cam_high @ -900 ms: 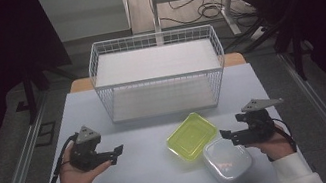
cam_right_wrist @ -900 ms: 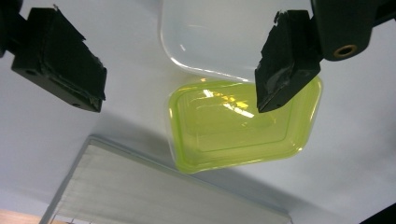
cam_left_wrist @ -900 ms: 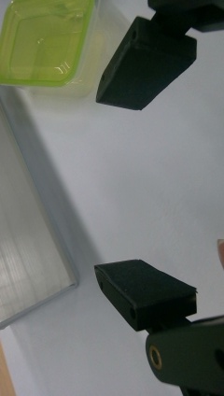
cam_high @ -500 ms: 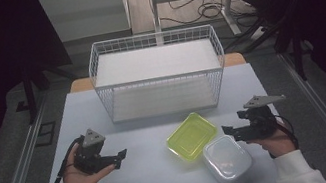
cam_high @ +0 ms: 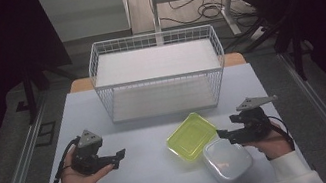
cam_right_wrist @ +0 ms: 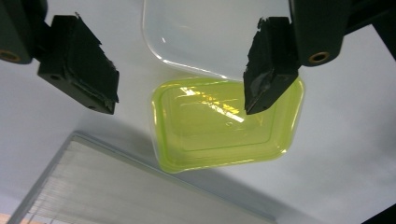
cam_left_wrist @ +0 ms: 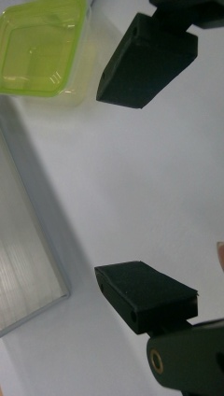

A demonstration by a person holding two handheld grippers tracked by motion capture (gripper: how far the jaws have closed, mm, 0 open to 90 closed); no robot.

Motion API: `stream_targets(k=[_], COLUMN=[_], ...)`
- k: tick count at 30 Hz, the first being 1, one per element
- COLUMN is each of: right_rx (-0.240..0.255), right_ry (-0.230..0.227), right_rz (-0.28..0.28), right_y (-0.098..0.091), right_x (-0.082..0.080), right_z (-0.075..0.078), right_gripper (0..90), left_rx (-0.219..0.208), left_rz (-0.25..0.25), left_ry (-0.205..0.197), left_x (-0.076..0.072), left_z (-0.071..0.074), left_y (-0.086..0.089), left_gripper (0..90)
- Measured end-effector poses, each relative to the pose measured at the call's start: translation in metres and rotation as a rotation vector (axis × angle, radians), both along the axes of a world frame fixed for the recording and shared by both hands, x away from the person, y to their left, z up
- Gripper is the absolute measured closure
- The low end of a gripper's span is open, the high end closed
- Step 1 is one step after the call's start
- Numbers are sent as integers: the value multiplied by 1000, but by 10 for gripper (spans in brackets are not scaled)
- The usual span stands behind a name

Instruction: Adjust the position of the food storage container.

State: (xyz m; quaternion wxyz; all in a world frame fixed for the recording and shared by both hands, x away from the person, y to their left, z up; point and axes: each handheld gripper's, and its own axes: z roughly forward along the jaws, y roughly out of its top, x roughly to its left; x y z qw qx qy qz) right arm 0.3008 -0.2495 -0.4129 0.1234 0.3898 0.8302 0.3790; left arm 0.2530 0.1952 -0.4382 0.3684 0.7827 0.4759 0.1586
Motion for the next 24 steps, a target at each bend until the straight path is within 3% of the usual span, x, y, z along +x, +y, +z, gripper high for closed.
stream_targets(k=[5,8,9,13,15,17,19,20,21,22,24], right_rx=[-19,-79,-79,-141,-181,-196,-284,-284,-333,-333,-382], right_ry=[10,28,28,84,117,125,166,166,187,187,209], right_rz=[61,111,111,155,205,220,298,298,348,348,396], right_y=[13,28,28,44,57,61,81,81,94,94,106], right_x=[-2,-2,-2,-4,-1,0,0,0,-1,-1,-2], right_z=[5,13,13,23,28,28,22,22,15,15,6], right_gripper=[344,383,383,445,522,553,681,681,759,759,834], left_rx=[28,18,18,-7,8,10,15,15,21,21,29], left_rz=[-7,-17,-17,-13,-17,-12,-18,-18,-22,-22,-23], left_ry=[8,11,11,17,20,21,23,23,28,28,29], left_x=[1,0,0,1,2,2,3,3,3,3,3], left_z=[-3,-4,-4,-2,-2,-2,-3,-3,-4,-4,-5], left_y=[-1,-2,-2,0,0,0,-1,-1,-2,-2,-3], left_gripper=[149,149,149,150,149,149,149,149,150,149,149])
